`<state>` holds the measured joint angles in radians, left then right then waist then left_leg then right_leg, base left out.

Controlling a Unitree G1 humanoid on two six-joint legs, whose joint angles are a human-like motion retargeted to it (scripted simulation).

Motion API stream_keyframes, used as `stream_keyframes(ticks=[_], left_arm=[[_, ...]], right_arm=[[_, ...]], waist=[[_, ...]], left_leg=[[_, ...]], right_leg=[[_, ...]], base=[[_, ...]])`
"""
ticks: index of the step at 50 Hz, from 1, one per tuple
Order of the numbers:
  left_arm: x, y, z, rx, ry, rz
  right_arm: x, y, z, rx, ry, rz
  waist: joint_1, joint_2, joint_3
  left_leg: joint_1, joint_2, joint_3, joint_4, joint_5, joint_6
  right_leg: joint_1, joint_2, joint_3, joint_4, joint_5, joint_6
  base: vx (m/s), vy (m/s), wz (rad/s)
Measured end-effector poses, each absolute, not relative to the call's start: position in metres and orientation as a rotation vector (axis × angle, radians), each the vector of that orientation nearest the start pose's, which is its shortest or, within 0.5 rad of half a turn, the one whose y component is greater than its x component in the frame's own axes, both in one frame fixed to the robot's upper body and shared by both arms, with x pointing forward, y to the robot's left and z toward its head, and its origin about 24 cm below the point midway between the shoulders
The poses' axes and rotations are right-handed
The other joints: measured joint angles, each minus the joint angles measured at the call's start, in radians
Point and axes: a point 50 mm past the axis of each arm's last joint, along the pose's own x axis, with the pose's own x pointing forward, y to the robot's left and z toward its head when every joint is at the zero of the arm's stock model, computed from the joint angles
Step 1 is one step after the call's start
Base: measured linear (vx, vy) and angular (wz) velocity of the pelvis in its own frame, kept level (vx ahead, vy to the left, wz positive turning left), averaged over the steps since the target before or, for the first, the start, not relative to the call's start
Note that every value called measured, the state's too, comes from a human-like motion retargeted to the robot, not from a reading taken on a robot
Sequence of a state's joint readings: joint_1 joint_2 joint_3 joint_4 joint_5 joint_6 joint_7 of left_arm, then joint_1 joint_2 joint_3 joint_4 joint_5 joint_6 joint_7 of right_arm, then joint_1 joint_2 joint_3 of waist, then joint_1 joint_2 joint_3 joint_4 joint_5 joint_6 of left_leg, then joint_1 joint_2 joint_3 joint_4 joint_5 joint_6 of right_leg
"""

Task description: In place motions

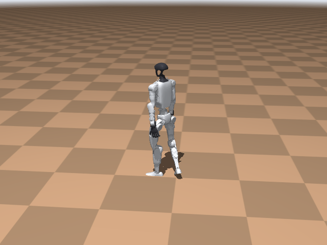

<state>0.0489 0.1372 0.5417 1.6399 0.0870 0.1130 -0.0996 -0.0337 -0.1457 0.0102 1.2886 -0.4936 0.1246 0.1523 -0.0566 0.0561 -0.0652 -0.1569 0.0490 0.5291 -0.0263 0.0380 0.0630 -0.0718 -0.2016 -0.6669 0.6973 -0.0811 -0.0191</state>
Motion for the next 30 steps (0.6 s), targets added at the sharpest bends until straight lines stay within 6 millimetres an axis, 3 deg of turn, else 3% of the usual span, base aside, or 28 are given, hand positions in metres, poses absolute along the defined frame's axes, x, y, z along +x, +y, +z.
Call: stream_keyframes(ticks=[3, 5, 9, 11, 13, 15, 20, 25, 30], left_arm=[[0.001, 0.199, -0.178, -0.325, 1.602, 0.319], [0.028, 0.207, -0.176, -0.275, 1.529, 0.275], [0.075, 0.215, -0.17, -0.167, 1.421, 0.176], [0.09, 0.213, -0.168, -0.129, 1.388, 0.128], [0.099, 0.208, -0.167, -0.113, 1.367, 0.092], [0.102, 0.206, -0.166, -0.114, 1.367, 0.07], [0.084, 0.181, -0.173, -0.127, 1.439, 0.034], [0.038, 0.184, -0.176, -0.132, 1.598, -0.02], [0.0, 0.194, -0.176, -0.015, 1.713, 0.029]], right_arm=[[0.045, -0.207, -0.176, -0.408, 1.555, 0.281], [0.026, -0.206, -0.177, -0.336, 1.642, 0.25], [-0.014, -0.203, -0.176, -0.181, 1.787, 0.173], [-0.035, -0.202, -0.174, -0.133, 1.854, 0.143], [-0.052, -0.201, -0.171, -0.117, 1.911, 0.134], [-0.062, -0.201, -0.169, -0.134, 1.955, 0.158], [-0.055, -0.201, -0.17, -0.219, 1.969, 0.238], [-0.019, -0.214, -0.175, -0.382, 1.821, 0.266], [0.018, -0.211, -0.177, -0.291, 1.666, 0.173]], waist=[[-0.103, 0.039, 0.005], [-0.124, 0.034, 0.006], [-0.176, 0.008, 0.025], [-0.177, -0.022, 0.035], [-0.143, -0.046, 0.048], [-0.065, -0.082, 0.039], [-0.043, -0.064, 0.043], [-0.098, -0.035, 0.0], [-0.079, -0.036, -0.015]], left_leg=[[-0.025, 0.012, -0.091, -0.006, 0.014, 0.002], [-0.05, 0.008, -0.112, 0.006, 0.012, 0.002], [-0.048, -0.036, -0.182, 0.014, 0.007, 0.006], [-0.017, -0.074, -0.205, 0.014, -0.002, 0.01], [0.029, -0.097, -0.199, 0.01, -0.017, 0.013], [0.055, -0.117, -0.15, 0.016, -0.037, 0.011], [0.077, -0.102, -0.2, 0.05, -0.067, 0.012], [0.092, -0.094, -0.208, 0.059, -0.097, 0.014], [0.112, -0.103, -0.209, 0.066, -0.122, 0.015]], right_leg=[[-0.15, 0.2, 0.289, 0.031, -0.033, 0.103], [-0.182, 0.279, 0.381, -0.061, -0.045, 0.096], [-0.203, 0.307, 0.496, -0.312, -0.074, 0.055], [-0.174, 0.312, 0.583, -0.441, -0.059, 0.046], [-0.122, 0.326, 0.655, -0.519, -0.028, -0.015], [-0.067, 0.258, 0.46, -0.565, -0.013, -0.059], [-0.019, 0.261, 0.449, -0.58, -0.032, -0.044], [0.036, 0.286, 0.421, -0.649, -0.027, -0.053], [0.049, 0.282, 0.425, -0.652, -0.03, -0.056]], base=[[0.11, -0.09, 1.75], [-0.01, -0.12, 0.98], [0.06, -0.11, 1.25], [0.22, -0.11, 1.02], [0.26, -0.09, 0.05], [0.2, -0.1, -0.79], [0.13, -0.09, 0.53], [0.14, -0.06, 0.29], [0.06, -0.01, 0.01]])
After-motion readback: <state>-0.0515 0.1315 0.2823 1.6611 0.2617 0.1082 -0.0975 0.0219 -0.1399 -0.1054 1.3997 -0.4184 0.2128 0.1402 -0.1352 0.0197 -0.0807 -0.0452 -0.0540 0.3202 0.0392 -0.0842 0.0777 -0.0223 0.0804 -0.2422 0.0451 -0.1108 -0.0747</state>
